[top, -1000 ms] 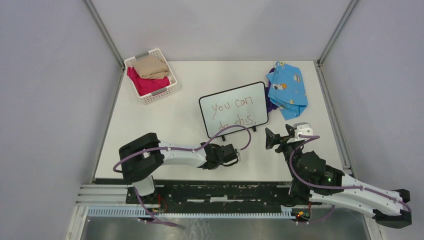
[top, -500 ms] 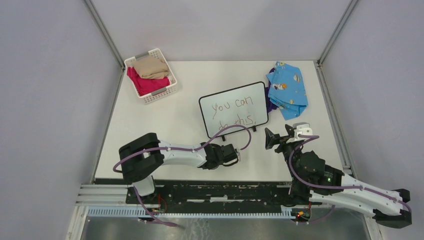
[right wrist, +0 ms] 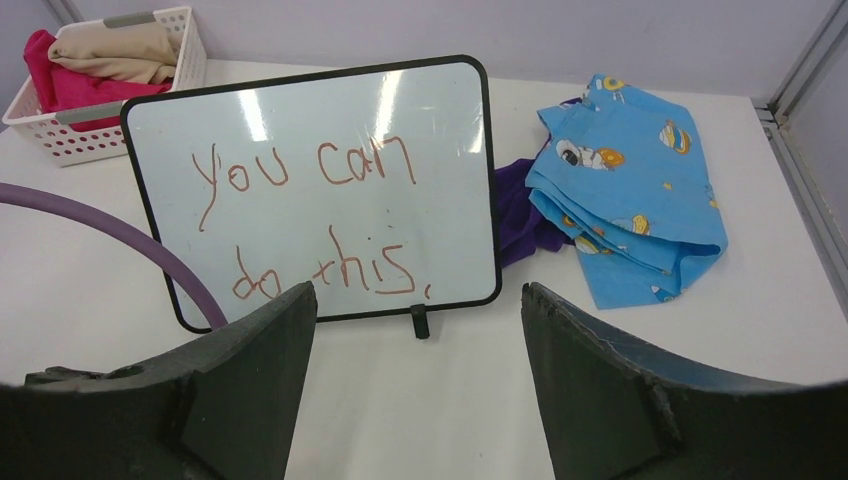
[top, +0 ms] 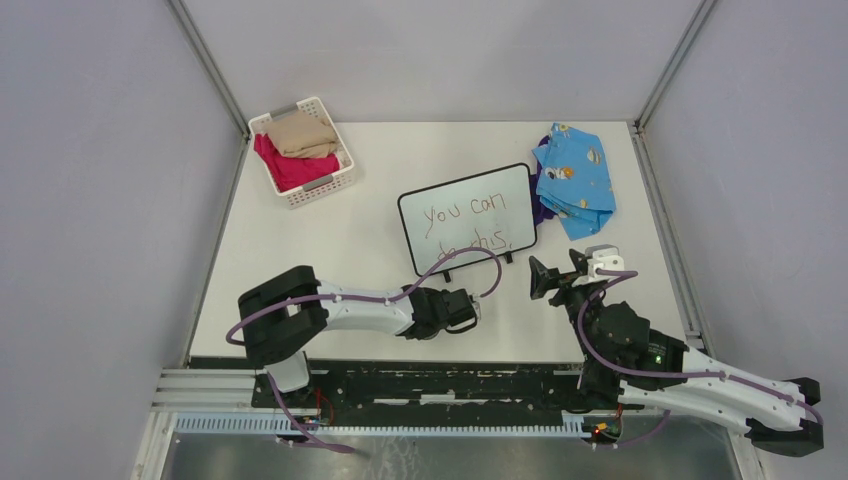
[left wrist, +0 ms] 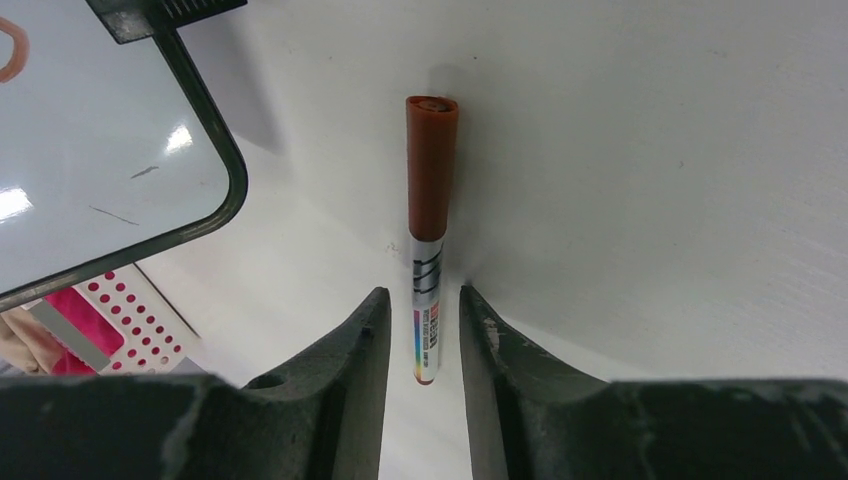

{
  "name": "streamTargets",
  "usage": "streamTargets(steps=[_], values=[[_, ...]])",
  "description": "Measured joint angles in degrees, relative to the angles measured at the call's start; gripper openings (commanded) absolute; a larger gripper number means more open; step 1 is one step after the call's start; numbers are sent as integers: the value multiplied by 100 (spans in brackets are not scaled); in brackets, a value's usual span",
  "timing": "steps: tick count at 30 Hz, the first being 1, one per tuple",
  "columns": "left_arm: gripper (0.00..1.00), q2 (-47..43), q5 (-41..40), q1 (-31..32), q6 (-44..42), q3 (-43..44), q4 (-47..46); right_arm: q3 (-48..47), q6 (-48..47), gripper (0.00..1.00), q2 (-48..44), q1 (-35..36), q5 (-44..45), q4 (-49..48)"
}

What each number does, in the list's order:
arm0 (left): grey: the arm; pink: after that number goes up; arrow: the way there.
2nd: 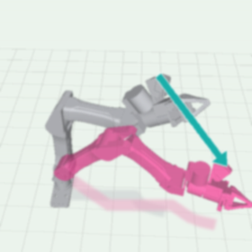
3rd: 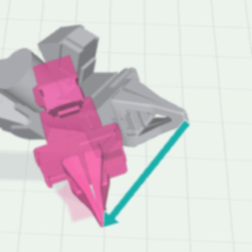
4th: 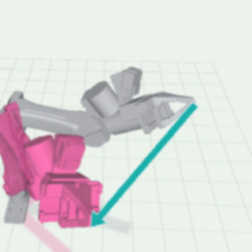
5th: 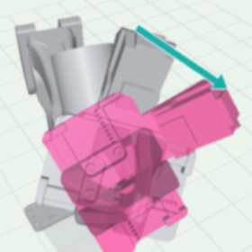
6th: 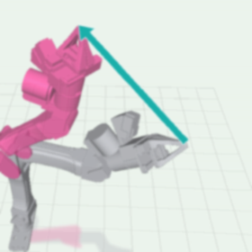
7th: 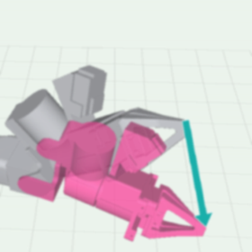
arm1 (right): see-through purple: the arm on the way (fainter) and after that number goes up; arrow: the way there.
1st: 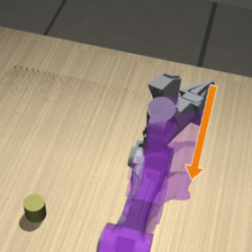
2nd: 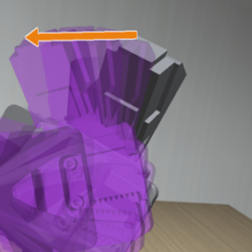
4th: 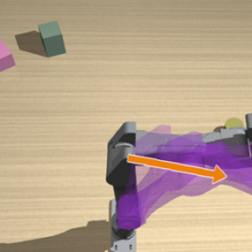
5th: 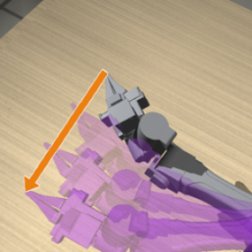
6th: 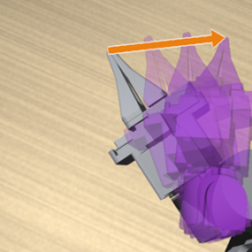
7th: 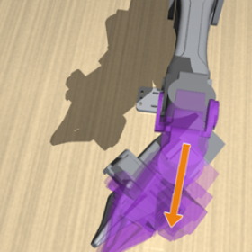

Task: Write a sentence on the whiteboard
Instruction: Place the whiteboard marker at the center of the board, then adjust the whiteboard marker at the center of the board.

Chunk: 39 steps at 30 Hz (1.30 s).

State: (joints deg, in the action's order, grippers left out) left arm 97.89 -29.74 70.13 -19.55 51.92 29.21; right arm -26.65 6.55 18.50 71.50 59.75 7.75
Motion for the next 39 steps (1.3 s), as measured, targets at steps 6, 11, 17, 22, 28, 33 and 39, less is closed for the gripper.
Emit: streamTargets(steps=[6, 11, 17, 22, 28, 33, 39], values=[[44, -17, -57, 13, 199, 26, 120, -22, 31, 80, 0, 0, -48, 55], [46, -66, -50, 13, 376, 31, 245, -31, 79, 80, 0, 0, -79, 98], [59, -212, 31, 13, 605, 50, 533, -63, 105, 80, 0, 0, -83, 103], [68, -708, 55, 13, 807, 181, 870, -96, 107, 80, 0, 0, -101, 111], [99, -1471, 28, 15, 1060, 568, 1182, -138, 107, 80, 11, 0, -122, 118], [100, -1978, -28, 13, 1235, 675, 1263, -153, 107, 80, 109, 0, -127, 118], [100, -2647, -173, 13, 1539, 245, 885, -153, 52, 80, 321, 0, -149, 37]])
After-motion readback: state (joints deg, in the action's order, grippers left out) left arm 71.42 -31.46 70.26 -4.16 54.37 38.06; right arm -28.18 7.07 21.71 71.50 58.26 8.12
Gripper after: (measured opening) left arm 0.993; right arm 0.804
